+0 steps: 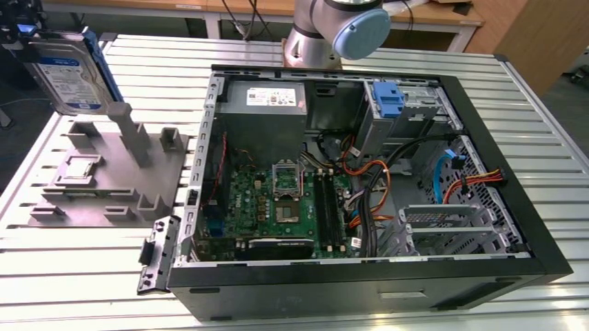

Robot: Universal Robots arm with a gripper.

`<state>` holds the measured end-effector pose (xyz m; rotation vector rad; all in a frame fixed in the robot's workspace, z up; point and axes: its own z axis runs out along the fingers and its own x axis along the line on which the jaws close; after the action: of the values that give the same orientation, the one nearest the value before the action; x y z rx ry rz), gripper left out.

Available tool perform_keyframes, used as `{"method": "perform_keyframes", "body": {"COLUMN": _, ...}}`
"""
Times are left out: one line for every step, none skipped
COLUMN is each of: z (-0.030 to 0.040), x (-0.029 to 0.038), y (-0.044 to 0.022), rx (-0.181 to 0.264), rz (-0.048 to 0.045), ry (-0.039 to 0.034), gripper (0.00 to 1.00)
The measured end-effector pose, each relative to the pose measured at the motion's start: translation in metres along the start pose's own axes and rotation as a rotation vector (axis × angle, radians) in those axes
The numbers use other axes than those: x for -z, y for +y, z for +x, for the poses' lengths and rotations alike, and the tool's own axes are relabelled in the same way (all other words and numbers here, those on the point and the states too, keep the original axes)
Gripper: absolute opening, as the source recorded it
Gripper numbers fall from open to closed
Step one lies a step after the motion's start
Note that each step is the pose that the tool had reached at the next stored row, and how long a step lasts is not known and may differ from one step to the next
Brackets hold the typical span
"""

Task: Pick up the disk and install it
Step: 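Pick up the disk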

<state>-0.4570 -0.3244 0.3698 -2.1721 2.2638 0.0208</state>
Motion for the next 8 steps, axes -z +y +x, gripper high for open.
{"method": "perform_keyframes", "body": {"z": 0.0000, "x": 0.0001, "y": 0.0000, "rx": 0.000, "rz": 0.0001, "ry": 0.0000, "gripper": 0.37}}
{"method": "perform_keyframes", "body": {"z": 0.0000, "x": 0.0002, "y": 0.0000, "rx": 0.000, "rz": 0.0001, "ry": -0.0001, "gripper": 0.37}}
{"method": "perform_keyframes", "body": {"z": 0.0000, "x": 0.0004, "y": 0.0000, "rx": 0.000, "rz": 0.0001, "ry": -0.0001, "gripper": 0.37}}
{"method": "perform_keyframes", "body": {"z": 0.0000, "x": 0.0005, "y": 0.0000, "rx": 0.000, "rz": 0.0001, "ry": 0.0000, "gripper": 0.37}}
{"method": "perform_keyframes", "body": {"z": 0.0000, "x": 0.0007, "y": 0.0000, "rx": 0.000, "rz": 0.0001, "ry": 0.0000, "gripper": 0.37}}
{"method": "perform_keyframes", "body": {"z": 0.0000, "x": 0.0008, "y": 0.0000, "rx": 0.000, "rz": 0.0002, "ry": -0.0001, "gripper": 0.37}}
{"method": "perform_keyframes", "body": {"z": 0.0000, "x": 0.0010, "y": 0.0000, "rx": 0.000, "rz": 0.0001, "ry": -0.0001, "gripper": 0.37}}
{"method": "perform_keyframes", "body": {"z": 0.0000, "x": 0.0012, "y": 0.0000, "rx": 0.000, "rz": 0.0000, "ry": 0.0000, "gripper": 0.37}}
